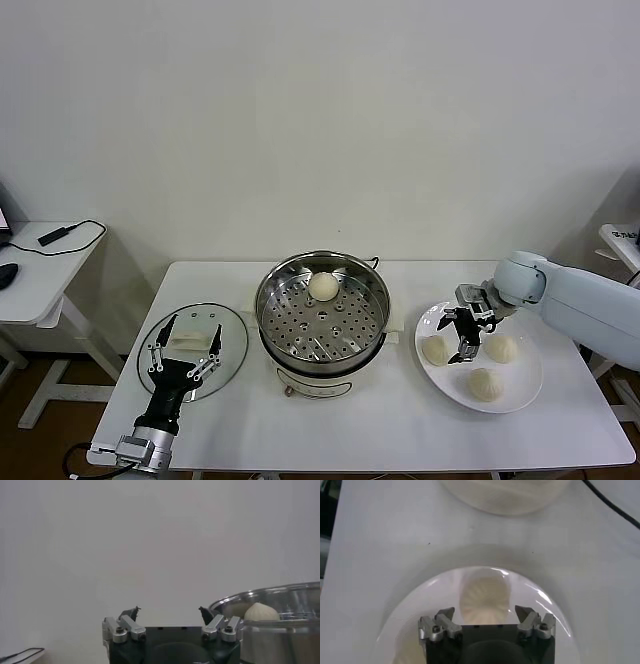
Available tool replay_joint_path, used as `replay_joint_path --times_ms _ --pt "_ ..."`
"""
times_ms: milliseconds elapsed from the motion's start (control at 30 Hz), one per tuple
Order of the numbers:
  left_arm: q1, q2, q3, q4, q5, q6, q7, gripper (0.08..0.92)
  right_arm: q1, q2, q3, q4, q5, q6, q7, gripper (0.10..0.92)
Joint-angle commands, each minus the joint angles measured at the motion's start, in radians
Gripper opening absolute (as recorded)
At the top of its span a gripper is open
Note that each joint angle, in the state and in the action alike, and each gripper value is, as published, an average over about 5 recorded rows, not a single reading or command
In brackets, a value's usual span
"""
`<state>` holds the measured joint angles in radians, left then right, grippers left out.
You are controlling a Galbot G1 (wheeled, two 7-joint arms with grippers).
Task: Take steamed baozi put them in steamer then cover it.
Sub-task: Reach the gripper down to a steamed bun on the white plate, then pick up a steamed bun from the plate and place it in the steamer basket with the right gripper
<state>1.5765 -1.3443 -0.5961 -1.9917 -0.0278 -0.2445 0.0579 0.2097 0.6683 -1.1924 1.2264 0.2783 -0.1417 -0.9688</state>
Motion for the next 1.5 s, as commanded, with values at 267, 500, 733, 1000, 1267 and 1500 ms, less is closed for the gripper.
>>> replay_joint_path --times_ms 267,500,733,1000,1267,1500 --pt "0.001 0.001 -0.003 0.005 0.000 -0.005 0.000 0.823 -0.052 0.021 0.027 -0.025 -0.022 -0.009 0.019 0.808" --pt "0.002 0.001 -0.003 0.013 0.000 -0.010 0.000 0.823 -0.060 0.022 0.036 -0.030 -0.023 -0.005 0.023 0.697" --pt "0.000 0.005 -0.005 0.009 -0.006 -0.009 -0.003 0.823 -0.033 0.015 0.029 -0.014 -0.027 -0.003 0.010 0.640" --pt "-0.002 0.012 0.004 -0.002 -0.007 -0.009 -0.003 0.823 0.215 -0.001 -0.034 0.030 -0.023 0.009 -0.155 0.623" --pt "-0.001 0.016 0.017 -0.020 -0.007 -0.012 -0.004 0.823 0.660 0.136 -0.284 0.079 0.168 -0.004 -0.288 0.611" --pt "-0.002 0.018 0.017 -0.026 -0.008 -0.013 -0.007 0.823 0.798 0.356 -0.354 0.141 0.352 -0.083 -0.223 0.611"
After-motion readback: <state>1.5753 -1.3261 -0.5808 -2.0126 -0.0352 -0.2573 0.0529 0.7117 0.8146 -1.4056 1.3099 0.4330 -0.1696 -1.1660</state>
